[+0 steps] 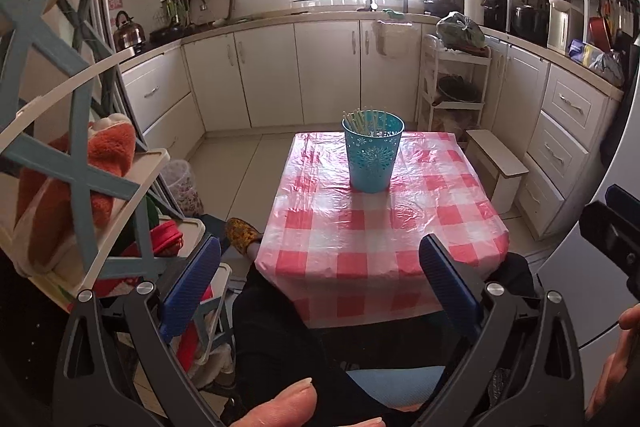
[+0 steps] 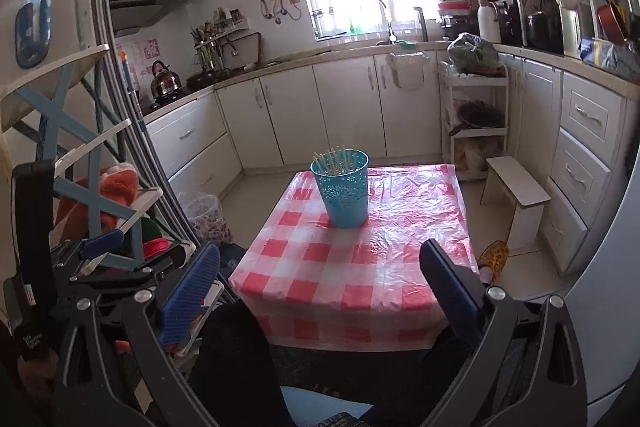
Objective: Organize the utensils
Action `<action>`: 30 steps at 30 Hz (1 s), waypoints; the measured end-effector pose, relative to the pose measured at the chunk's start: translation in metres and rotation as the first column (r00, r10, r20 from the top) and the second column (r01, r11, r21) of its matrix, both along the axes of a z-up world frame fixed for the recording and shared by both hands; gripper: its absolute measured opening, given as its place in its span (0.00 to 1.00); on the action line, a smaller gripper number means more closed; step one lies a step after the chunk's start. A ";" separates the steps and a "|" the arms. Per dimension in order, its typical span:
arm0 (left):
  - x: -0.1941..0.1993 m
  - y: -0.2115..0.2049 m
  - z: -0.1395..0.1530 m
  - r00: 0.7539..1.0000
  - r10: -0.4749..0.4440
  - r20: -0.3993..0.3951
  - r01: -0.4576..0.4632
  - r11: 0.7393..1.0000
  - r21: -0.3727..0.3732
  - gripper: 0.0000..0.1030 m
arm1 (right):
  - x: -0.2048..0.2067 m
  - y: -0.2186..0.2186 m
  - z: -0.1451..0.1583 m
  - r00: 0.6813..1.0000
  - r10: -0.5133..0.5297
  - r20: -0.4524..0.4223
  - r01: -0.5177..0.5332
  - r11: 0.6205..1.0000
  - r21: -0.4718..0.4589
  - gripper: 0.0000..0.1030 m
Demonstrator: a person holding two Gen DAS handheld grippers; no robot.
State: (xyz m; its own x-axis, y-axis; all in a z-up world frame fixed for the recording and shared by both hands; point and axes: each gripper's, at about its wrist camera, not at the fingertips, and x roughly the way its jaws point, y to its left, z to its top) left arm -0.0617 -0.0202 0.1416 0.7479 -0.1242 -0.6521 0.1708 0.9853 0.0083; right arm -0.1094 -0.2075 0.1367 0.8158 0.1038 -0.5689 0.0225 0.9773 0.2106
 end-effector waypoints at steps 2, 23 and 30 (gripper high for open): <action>-0.013 0.007 0.013 1.000 -0.002 0.022 0.003 1.000 -0.026 0.93 | -0.008 -0.001 0.009 1.000 -0.008 0.001 0.008 1.000 0.008 0.93; -0.085 0.025 0.031 0.989 0.038 0.145 -0.028 0.997 -0.074 0.93 | -0.085 0.025 0.032 0.987 0.023 0.160 -0.017 0.999 -0.033 0.93; -0.088 0.025 0.033 0.989 0.037 0.146 -0.027 0.997 -0.072 0.93 | -0.088 0.023 0.033 0.985 0.018 0.172 -0.012 0.999 -0.039 0.93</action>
